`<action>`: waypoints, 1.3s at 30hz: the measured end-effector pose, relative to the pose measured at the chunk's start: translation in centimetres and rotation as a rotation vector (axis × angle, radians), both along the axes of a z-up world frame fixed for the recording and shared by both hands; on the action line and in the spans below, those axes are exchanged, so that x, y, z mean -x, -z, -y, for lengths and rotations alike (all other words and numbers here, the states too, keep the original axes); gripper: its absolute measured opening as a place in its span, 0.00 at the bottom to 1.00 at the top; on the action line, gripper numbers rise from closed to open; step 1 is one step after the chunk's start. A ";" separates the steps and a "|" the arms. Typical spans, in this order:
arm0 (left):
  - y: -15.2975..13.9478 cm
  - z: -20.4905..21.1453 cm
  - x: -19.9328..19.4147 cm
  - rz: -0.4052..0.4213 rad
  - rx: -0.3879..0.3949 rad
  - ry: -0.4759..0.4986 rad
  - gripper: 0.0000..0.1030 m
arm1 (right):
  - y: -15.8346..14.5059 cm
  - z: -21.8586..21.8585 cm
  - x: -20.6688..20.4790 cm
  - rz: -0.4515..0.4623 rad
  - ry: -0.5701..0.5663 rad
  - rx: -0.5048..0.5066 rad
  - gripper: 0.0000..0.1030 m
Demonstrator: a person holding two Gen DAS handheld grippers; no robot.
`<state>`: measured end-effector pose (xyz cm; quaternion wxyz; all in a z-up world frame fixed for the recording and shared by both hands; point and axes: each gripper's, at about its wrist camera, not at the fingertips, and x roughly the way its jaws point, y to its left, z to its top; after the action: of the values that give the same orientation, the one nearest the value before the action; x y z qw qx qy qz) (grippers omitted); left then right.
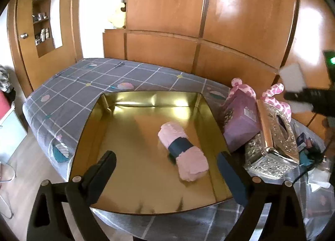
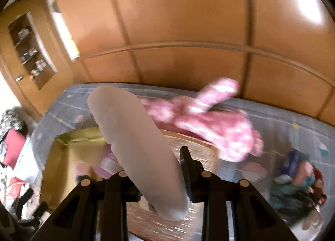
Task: Organize soft objects
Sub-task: 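Carry the white towel to the gold tray and release it with the right tool, then withdraw both tools from the tray toward the doll pile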
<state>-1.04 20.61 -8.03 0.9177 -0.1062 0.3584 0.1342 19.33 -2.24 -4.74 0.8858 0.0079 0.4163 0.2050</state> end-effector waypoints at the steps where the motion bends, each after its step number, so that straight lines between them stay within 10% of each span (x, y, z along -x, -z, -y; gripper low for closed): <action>1: 0.0 -0.2 0.0 -0.002 0.001 -0.004 0.99 | -0.1 -1.5 0.0 0.003 -0.029 0.000 0.28; 18: -0.1 -7.1 1.5 0.034 0.039 -0.187 0.99 | 7.2 -18.8 4.1 -0.055 -0.301 0.154 0.33; 28: 0.2 -10.3 2.2 0.043 0.044 -0.287 0.99 | 6.2 -19.2 8.3 0.091 -0.327 0.215 0.60; 39: -0.6 -11.2 3.0 0.069 0.042 -0.328 1.00 | 2.0 -17.6 11.9 0.267 -0.252 0.234 0.61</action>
<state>-4.05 31.76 -7.40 0.8930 -0.1869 0.3071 0.2709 7.41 15.35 -6.78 0.8953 -0.1741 0.3142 0.2636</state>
